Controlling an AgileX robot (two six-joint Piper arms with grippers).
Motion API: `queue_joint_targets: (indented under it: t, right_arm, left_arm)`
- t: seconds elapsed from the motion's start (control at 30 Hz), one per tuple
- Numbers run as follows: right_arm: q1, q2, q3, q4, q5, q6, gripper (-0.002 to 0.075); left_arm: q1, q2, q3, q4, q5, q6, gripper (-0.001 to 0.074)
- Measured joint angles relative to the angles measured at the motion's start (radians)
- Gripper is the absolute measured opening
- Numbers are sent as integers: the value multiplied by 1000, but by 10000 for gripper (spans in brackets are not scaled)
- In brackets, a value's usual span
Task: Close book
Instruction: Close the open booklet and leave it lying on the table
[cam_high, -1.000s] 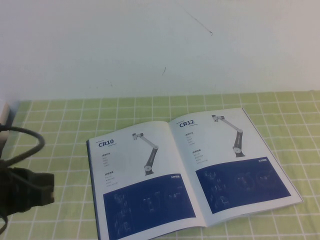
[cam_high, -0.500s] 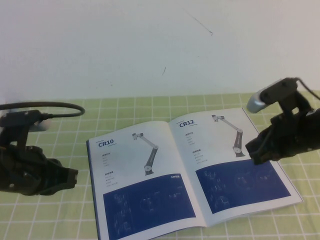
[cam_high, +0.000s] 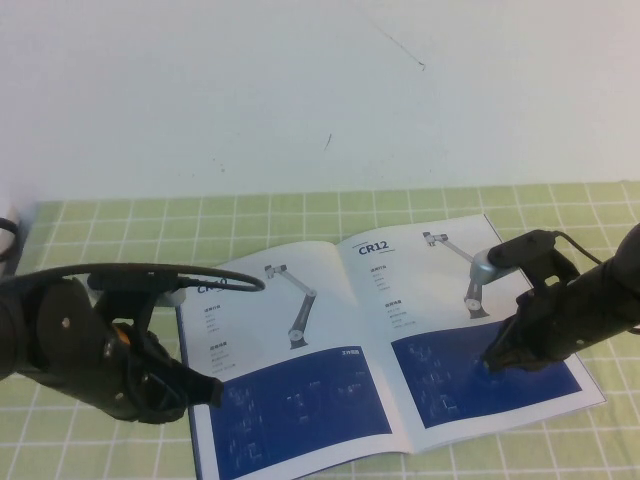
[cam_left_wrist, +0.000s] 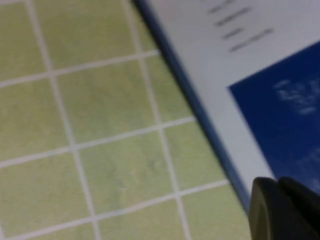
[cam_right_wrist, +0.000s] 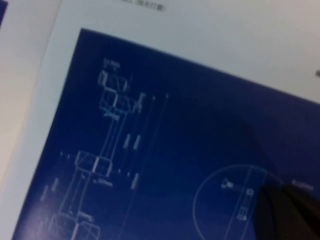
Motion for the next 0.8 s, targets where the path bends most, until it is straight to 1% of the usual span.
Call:
queue_joint_targets:
  t: [0.13,0.27,0.37,0.6,0.8]
  right_arm:
    - [0,8,-5,0,8,11,-3]
    - [0,12,-11,-5,13,47,-3]
    - [0,13,-13,-12,22,53,-3]
    - [0,13,-13,-32,28,79,-3]
    - [0,15,-17,-80,32,166,-2]
  left_arm:
    - [0,50,-5,77,-10,-70,-3]
    - [0,106,-32,90,-10,-87,-3]
    - [0,157,-84,91,0,-95,-3]
    - [0,281,-247,150,122,-116,-4]
    - [0,315,-286,205,148,-167,-4]
